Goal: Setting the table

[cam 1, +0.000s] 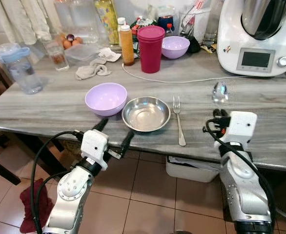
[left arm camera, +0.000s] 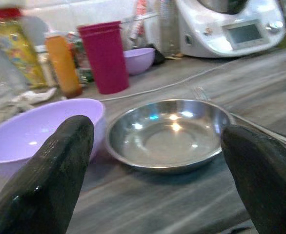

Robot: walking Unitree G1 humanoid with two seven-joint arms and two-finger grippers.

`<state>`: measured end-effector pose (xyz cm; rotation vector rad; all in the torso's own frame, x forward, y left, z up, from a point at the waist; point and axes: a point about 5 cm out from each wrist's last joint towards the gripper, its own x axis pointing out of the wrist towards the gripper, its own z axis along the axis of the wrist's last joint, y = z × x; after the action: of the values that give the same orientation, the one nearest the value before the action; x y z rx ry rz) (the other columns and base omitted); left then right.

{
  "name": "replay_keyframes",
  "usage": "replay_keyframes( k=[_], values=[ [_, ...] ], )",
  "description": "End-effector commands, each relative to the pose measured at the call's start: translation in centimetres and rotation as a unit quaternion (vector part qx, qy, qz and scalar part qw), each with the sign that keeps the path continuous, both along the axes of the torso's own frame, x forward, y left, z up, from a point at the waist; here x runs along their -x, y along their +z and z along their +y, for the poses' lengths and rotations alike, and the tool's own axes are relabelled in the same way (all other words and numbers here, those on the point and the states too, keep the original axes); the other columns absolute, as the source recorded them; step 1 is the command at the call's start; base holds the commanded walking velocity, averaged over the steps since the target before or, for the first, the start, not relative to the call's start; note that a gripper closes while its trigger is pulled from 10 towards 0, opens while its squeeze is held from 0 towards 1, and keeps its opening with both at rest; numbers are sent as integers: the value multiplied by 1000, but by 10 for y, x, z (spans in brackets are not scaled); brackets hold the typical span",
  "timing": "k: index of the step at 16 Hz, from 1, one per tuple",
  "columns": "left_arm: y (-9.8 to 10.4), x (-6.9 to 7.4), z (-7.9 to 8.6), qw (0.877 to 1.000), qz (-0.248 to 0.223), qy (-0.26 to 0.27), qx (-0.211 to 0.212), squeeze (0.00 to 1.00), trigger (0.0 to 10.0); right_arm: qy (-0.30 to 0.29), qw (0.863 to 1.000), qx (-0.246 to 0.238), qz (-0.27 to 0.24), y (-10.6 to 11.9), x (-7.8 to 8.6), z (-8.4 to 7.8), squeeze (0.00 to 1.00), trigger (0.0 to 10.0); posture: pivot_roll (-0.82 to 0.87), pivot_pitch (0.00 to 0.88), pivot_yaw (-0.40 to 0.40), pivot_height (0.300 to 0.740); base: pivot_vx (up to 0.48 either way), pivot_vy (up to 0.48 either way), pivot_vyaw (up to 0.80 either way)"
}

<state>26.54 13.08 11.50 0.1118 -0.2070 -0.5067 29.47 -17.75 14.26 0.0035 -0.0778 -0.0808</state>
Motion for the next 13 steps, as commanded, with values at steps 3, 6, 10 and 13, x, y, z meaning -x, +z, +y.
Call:
replay_keyframes(
  k=[3,6,10,13],
  values=[
    [-1,1,-7,997,27,-75,6,0,10000,10,999,-15,29,-4,-7,-2,0,10000,-279,83,67,740,0,0,0],
    [-2,9,-9,991,40,-130,-9,0,10000,32,998,-27,52,-5,-19,2,0,10000,-276,98,66,740,0,0,0],
    [-5,12,-2,988,49,-146,-21,0,10000,47,996,-40,70,-8,-31,10,0,10000,-273,104,65,740,0,0,0],
    [-7,13,-5,986,53,-159,-23,0,10000,43,992,-65,96,-19,-39,15,0,10000,-269,98,64,740,0,0,0]
  ],
)
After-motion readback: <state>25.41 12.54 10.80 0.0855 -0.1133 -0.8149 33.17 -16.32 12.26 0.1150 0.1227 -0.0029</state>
